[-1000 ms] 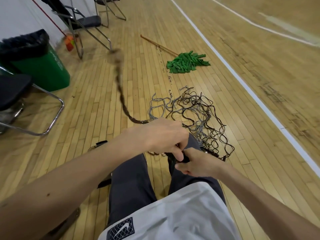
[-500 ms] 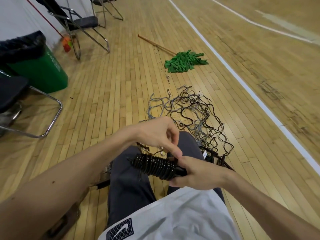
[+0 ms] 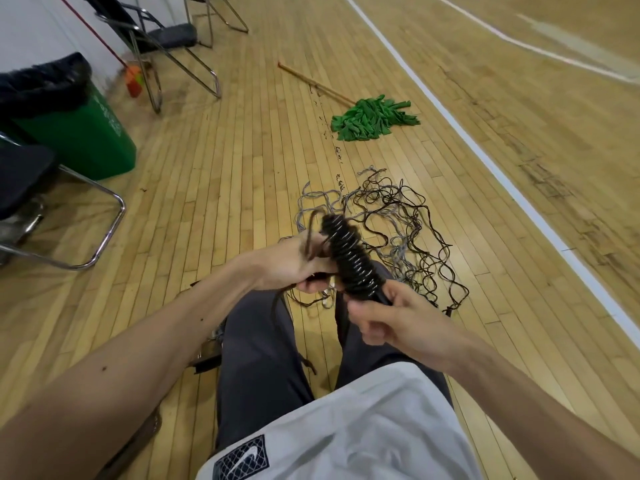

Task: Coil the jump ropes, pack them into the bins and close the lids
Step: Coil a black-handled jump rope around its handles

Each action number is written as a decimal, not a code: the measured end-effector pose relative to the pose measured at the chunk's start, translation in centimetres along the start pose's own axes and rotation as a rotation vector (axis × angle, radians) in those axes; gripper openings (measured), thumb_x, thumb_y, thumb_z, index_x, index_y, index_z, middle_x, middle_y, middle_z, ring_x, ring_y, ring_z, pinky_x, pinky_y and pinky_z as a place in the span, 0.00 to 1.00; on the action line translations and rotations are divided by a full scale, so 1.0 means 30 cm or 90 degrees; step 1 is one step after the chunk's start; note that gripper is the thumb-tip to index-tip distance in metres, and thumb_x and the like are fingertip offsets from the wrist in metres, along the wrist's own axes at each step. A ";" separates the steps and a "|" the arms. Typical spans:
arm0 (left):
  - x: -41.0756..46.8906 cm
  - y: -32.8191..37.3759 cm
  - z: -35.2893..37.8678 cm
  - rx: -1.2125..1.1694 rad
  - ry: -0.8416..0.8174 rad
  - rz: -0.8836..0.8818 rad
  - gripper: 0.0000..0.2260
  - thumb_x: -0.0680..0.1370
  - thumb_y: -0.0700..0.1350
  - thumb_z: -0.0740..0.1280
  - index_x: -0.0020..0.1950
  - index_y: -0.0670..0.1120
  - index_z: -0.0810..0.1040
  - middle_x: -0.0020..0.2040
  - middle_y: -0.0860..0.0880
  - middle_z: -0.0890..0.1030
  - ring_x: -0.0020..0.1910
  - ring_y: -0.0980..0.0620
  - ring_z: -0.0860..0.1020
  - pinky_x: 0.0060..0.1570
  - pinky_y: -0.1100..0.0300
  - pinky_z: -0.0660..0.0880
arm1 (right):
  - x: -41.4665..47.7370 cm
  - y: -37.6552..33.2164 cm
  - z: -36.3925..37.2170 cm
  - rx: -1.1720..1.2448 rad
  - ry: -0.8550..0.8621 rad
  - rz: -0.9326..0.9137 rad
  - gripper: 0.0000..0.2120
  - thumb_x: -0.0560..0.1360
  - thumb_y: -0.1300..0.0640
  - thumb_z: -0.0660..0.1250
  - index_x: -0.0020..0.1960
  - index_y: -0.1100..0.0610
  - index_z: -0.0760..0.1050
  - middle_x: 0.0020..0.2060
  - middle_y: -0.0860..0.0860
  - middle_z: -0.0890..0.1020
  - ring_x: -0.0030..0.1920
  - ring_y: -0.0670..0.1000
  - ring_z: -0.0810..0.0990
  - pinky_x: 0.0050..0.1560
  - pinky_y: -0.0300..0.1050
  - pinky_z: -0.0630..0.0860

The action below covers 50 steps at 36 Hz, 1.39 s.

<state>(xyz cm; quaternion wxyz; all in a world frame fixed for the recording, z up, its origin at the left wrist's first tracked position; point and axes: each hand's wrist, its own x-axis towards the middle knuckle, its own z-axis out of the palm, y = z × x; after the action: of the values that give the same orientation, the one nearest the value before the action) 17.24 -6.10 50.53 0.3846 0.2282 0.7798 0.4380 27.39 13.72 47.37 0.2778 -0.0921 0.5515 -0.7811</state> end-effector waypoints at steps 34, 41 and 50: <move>-0.026 0.003 0.126 0.222 0.049 -0.131 0.20 0.84 0.46 0.63 0.75 0.47 0.68 0.48 0.50 0.84 0.26 0.56 0.75 0.31 0.69 0.72 | 0.105 0.119 -0.133 -0.272 0.297 0.022 0.07 0.78 0.63 0.70 0.55 0.59 0.75 0.34 0.50 0.79 0.31 0.41 0.75 0.33 0.31 0.70; -0.040 0.070 0.138 0.501 0.073 -0.125 0.13 0.82 0.46 0.66 0.65 0.44 0.77 0.53 0.47 0.81 0.52 0.46 0.80 0.47 0.54 0.77 | 0.117 0.124 -0.129 -0.346 0.295 0.062 0.08 0.78 0.58 0.70 0.55 0.58 0.74 0.35 0.48 0.80 0.34 0.42 0.76 0.39 0.40 0.69; -0.078 0.222 0.184 0.973 0.076 -0.030 0.08 0.82 0.36 0.61 0.59 0.44 0.74 0.45 0.48 0.71 0.49 0.45 0.80 0.40 0.55 0.69 | 0.142 0.036 -0.102 -0.411 0.183 0.196 0.09 0.80 0.61 0.67 0.41 0.57 0.73 0.29 0.50 0.75 0.28 0.50 0.69 0.28 0.42 0.66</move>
<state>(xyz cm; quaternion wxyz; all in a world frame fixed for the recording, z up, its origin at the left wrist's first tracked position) 23.18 -1.52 55.41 0.0862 0.3900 0.8900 -0.2197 22.86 13.66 44.55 0.2687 0.0193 0.8098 -0.5213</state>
